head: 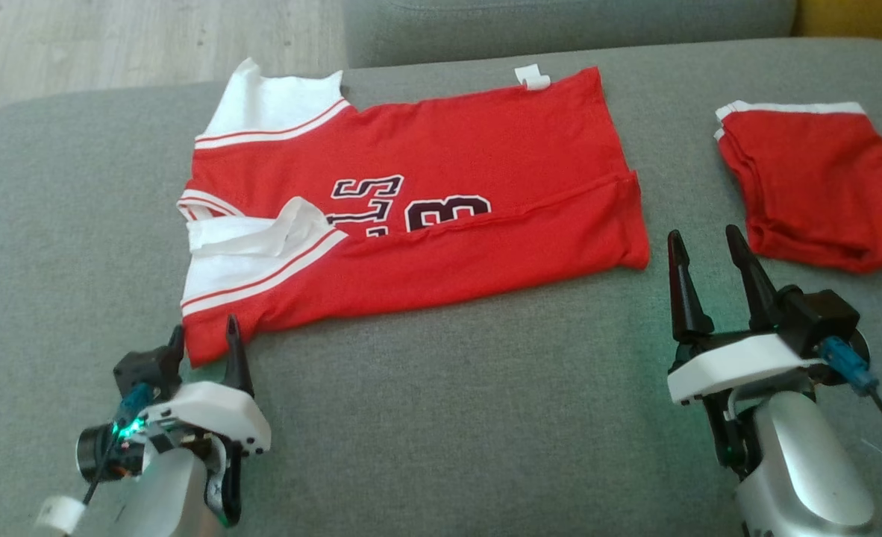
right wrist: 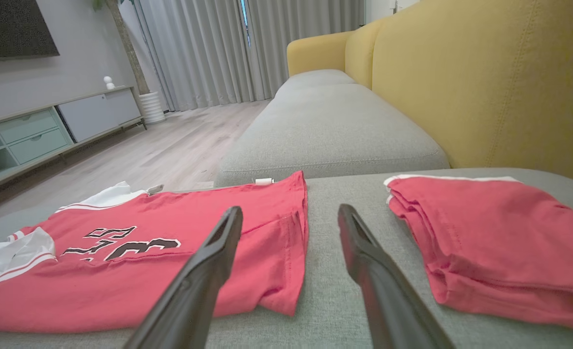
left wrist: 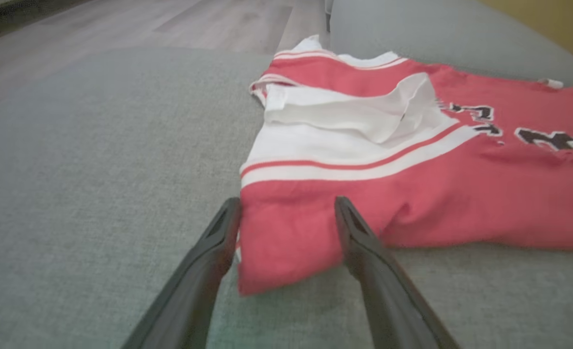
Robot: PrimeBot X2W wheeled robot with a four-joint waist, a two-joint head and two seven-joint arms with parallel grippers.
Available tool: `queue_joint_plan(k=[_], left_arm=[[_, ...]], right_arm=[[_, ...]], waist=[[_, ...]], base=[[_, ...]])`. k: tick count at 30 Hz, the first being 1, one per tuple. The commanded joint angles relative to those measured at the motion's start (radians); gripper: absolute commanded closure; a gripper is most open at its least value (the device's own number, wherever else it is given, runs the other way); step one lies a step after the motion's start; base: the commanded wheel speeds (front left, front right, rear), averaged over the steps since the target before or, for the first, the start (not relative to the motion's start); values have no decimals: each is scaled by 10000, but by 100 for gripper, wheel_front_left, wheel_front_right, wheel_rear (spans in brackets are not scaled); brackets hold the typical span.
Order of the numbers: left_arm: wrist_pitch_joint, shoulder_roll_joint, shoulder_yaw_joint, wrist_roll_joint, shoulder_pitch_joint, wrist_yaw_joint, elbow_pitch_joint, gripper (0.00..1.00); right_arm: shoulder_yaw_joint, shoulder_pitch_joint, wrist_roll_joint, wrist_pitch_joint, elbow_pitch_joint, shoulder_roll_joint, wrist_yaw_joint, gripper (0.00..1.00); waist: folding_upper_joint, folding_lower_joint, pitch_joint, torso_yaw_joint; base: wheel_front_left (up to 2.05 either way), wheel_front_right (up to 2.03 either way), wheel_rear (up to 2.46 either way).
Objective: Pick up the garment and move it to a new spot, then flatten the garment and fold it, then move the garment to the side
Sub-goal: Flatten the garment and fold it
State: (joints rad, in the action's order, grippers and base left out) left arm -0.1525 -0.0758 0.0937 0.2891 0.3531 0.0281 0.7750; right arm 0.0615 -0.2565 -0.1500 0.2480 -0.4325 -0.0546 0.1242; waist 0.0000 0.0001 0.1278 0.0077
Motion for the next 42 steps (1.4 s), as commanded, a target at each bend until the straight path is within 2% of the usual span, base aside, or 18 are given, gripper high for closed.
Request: queue_joint_plan(k=[1,12,13,14,15,19,26,32,37,42], left_arm=[[89,-285,-371,31,535,112,8,0],[730,-424,-330,291,1121,-37,1260,0],[787,-411,-346,363,1149,-104,1338,4],[827,-407,-341,406,1177,-168,1405,67],[813,-408,-327,429,1206,-224,1443,100],[379,-466,-272,450,1330,-477,1300,100],[-894,-759,-54,80,1675,-644,345,100],[-1062,-744,270,-279,1639,-762,-621,100],[-1080,-694,520,-464,1584,-821,-954,100],[-1087,-612,721,-540,1544,-905,-1186,100]], right_arm=[[282,-453,-95,135,352,42,65,0],[387,-522,-242,136,440,43,65,0],[390,-520,-251,136,441,43,65,0],[397,-521,-260,136,437,43,65,0],[404,-523,-265,136,429,43,65,0],[382,-540,-266,38,236,43,65,0],[-52,-1044,-281,-1298,-928,43,65,0],[-148,-1902,-1266,-2488,-2345,43,65,0],[-143,-2687,-1878,-2930,-3674,43,65,0],[368,-3305,-2348,-3178,-4942,43,65,0]], waist=[[0,-1,71,-59],[0,-1,299,-182],[0,-1,306,-176],[0,-1,310,-170],[0,-1,311,-158],[0,-1,302,-105],[0,-1,312,142],[0,-1,402,420],[0,-1,523,652],[0,-1,615,842]], base=[[0,0,0],[0,0,0],[0,0,0],[0,0,0],[0,0,0],[0,0,0],[0,0,0],[0,0,0],[0,0,0],[0,0,0]])
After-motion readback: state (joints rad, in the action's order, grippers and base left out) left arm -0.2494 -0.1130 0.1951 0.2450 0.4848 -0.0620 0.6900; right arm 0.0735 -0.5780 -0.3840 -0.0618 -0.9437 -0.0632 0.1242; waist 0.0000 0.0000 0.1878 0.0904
